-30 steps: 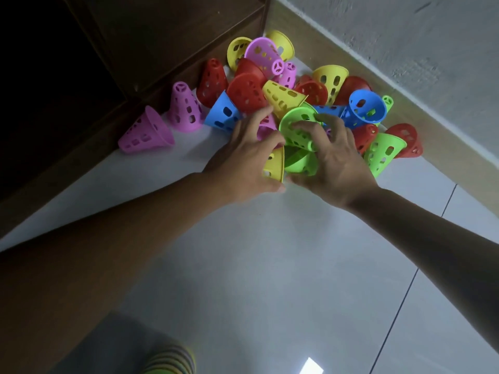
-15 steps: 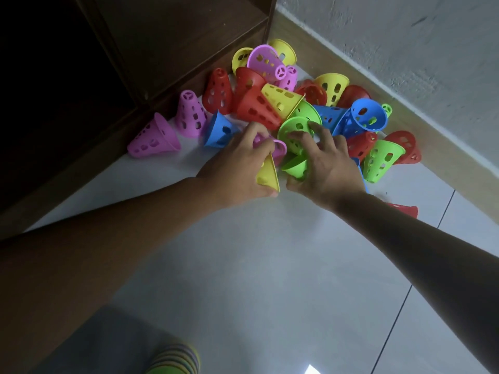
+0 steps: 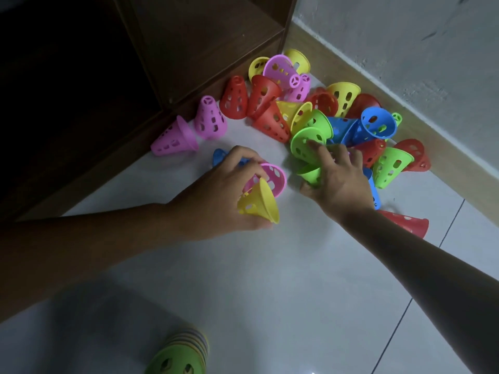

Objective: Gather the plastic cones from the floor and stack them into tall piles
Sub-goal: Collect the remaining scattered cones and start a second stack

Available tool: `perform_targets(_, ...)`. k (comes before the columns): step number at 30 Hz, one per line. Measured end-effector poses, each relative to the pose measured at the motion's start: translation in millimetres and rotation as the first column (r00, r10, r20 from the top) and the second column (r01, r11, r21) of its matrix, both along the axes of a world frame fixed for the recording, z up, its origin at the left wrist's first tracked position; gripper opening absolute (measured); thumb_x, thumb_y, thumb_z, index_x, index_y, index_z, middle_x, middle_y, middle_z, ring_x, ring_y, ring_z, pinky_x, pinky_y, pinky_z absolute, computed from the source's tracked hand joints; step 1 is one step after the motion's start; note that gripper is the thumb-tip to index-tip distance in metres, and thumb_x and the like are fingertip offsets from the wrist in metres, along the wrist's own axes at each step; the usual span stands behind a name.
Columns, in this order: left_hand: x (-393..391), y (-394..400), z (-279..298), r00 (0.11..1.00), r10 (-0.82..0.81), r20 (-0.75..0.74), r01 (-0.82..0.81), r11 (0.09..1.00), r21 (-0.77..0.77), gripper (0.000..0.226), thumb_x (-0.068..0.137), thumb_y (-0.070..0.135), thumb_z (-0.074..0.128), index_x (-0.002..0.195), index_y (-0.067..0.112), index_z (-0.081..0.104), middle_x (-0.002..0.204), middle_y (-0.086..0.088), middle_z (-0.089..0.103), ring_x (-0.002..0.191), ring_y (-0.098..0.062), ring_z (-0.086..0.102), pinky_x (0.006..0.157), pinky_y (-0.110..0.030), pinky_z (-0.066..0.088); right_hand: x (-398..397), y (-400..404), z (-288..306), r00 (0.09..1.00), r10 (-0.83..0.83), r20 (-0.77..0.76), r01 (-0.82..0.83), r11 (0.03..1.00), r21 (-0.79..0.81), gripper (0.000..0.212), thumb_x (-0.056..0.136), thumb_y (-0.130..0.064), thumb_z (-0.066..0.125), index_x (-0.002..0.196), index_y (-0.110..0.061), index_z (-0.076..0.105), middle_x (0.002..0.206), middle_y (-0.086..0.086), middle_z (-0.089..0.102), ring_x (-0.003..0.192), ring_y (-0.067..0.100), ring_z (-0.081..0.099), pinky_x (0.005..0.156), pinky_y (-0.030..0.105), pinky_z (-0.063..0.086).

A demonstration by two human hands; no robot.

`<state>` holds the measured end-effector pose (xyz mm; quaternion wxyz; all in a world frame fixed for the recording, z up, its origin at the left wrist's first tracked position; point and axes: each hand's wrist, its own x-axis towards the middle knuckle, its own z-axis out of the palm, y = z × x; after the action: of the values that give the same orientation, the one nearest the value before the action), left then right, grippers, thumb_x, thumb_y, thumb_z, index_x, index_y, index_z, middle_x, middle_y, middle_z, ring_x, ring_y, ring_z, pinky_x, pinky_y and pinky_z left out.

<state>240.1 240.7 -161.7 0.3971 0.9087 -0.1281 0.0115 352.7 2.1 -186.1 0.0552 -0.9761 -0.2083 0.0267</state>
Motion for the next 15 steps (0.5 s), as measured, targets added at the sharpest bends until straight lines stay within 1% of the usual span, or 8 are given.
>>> perform_targets(2, -8.1, 3.1, 5.0, 1.0, 0.009, -0.015, -0.009, 1.0, -0.014, 0.074, 0.064, 0.06, 0.08, 0.12, 0.017, 0.056, 0.14, 0.001, 0.039, 0.13, -0.018, 0.049, 0.09, -0.035, 0.058, 0.2, -2.6, -1.0, 1.0, -0.002, 0.007, 0.002, 1.0, 0.023, 0.082, 0.081, -0.059, 0.071, 0.15, -0.034, 0.033, 0.134, 0.012, 0.047, 0.125, 0.042, 0.037, 0.081, 0.053, 0.054)
perform_targets(5, -16.0, 5.3, 11.9, 0.998, 0.057, 0.006, -0.057, 0.998, -0.027, 0.074, 0.064, 0.057, 0.083, 0.119, 0.015, 0.057, 0.139, -0.001, 0.041, 0.128, -0.017, 0.051, 0.091, -0.037, 0.056, -4.1, -5.3, -1.4, 1.0, 0.014, 0.023, -0.016, 0.997, 0.078, 0.081, 0.08, -0.053, 0.075, 0.149, -0.033, 0.038, 0.13, 0.011, 0.05, 0.123, 0.041, 0.038, 0.08, 0.053, 0.053)
perform_targets(7, -20.8, 6.7, 16.2, 0.994, 0.113, 0.006, -0.112, 0.992, -0.066, 0.072, 0.063, 0.054, 0.086, 0.118, 0.016, 0.058, 0.136, 0.001, 0.041, 0.121, -0.014, 0.055, 0.09, -0.034, 0.056, -8.1, -5.0, -1.0, 0.999, 0.03, 0.01, -0.031, 0.995, 0.099, 0.08, 0.08, -0.052, 0.076, 0.149, -0.033, 0.039, 0.13, 0.009, 0.051, 0.123, 0.04, 0.037, 0.083, 0.054, 0.052)
perform_targets(10, -30.6, 8.3, 21.7, 0.977, 0.213, -0.004, -0.213, 0.972, -0.096, 0.074, 0.061, 0.064, 0.078, 0.117, 0.021, 0.057, 0.132, 0.009, 0.039, 0.111, -0.009, 0.056, 0.084, -0.027, 0.056, -17.0, -4.7, 1.8, 0.997, 0.072, -0.011, -0.07, 0.987, 0.147, 0.077, 0.082, -0.051, 0.07, 0.149, -0.031, 0.039, 0.13, 0.01, 0.05, 0.123, 0.04, 0.035, 0.093, 0.056, 0.044)
perform_targets(13, -44.2, 10.1, 23.8, 0.955, 0.295, -0.03, -0.297, 0.95, -0.095, 0.082, 0.06, 0.073, 0.078, 0.12, 0.021, 0.057, 0.133, 0.01, 0.038, 0.109, -0.004, 0.054, 0.082, -0.022, 0.057, -26.6, -7.7, 5.4, 0.996, 0.09, -0.021, -0.084, 0.978, 0.188, 0.079, 0.081, -0.037, 0.072, 0.151, -0.03, 0.037, 0.129, 0.01, 0.049, 0.125, 0.039, 0.032, 0.103, 0.056, 0.04)
perform_targets(15, -56.8, 10.9, 24.3, 0.943, 0.328, -0.051, -0.332, 0.939, -0.095, 0.085, 0.061, 0.075, 0.077, 0.123, 0.021, 0.056, 0.132, 0.012, 0.037, 0.108, -0.001, 0.053, 0.08, -0.017, 0.057, -35.1, -7.8, 9.3, 0.997, 0.079, -0.022, -0.071, 0.969, 0.238, 0.079, 0.081, -0.032, 0.074, 0.151, -0.03, 0.038, 0.129, 0.009, 0.049, 0.125, 0.039, 0.033, 0.105, 0.053, 0.036)
